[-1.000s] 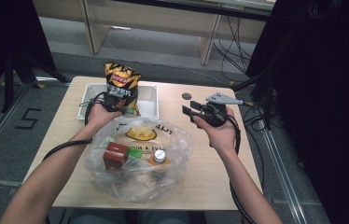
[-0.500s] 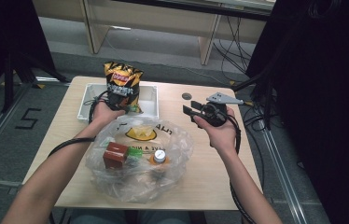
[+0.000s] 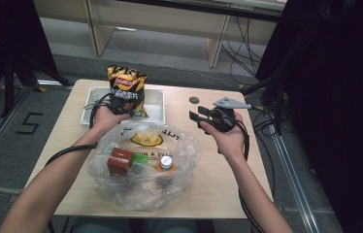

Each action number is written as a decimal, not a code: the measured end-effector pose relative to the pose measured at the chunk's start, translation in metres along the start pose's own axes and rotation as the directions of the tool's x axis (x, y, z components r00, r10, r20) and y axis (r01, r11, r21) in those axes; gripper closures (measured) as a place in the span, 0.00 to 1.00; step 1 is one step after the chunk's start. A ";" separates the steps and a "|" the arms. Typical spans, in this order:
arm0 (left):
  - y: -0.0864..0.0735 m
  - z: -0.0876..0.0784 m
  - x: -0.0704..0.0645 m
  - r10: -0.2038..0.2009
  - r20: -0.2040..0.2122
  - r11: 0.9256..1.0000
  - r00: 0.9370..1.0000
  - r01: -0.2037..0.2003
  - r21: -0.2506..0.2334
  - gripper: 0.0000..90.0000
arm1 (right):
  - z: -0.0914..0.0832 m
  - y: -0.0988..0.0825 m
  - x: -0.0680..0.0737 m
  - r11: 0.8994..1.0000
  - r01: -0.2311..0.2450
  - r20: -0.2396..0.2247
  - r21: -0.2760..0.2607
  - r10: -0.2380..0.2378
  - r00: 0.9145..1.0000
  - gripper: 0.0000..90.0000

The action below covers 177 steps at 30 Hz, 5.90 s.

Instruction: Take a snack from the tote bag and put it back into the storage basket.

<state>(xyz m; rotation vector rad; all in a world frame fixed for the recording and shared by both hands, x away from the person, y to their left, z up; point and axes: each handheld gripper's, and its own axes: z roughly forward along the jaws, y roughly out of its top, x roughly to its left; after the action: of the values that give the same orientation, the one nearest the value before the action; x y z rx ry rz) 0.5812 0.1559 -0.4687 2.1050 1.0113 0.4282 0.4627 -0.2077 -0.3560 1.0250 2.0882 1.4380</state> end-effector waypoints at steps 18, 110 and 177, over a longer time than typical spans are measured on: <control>-0.004 -0.066 0.001 -0.048 -0.029 0.990 0.998 0.044 -0.131 0.78 | -0.002 -0.004 0.003 1.000 -0.021 -0.002 0.006 0.021 1.000 0.58; -0.065 -0.184 -0.091 0.164 0.163 0.985 0.973 -0.153 -0.078 0.67 | -0.022 -0.031 0.011 0.998 -0.051 -0.042 0.037 0.052 0.998 0.59; -0.053 -0.164 -0.088 0.256 0.286 0.958 0.923 -0.202 -0.205 1.00 | -0.020 -0.035 0.007 0.995 -0.071 -0.041 0.072 0.074 0.996 0.58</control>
<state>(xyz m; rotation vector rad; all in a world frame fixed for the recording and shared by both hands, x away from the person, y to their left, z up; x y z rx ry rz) 0.4045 0.1887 -0.3975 2.0587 0.5278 0.2750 0.4322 -0.2218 -0.3799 1.1161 2.1669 1.4427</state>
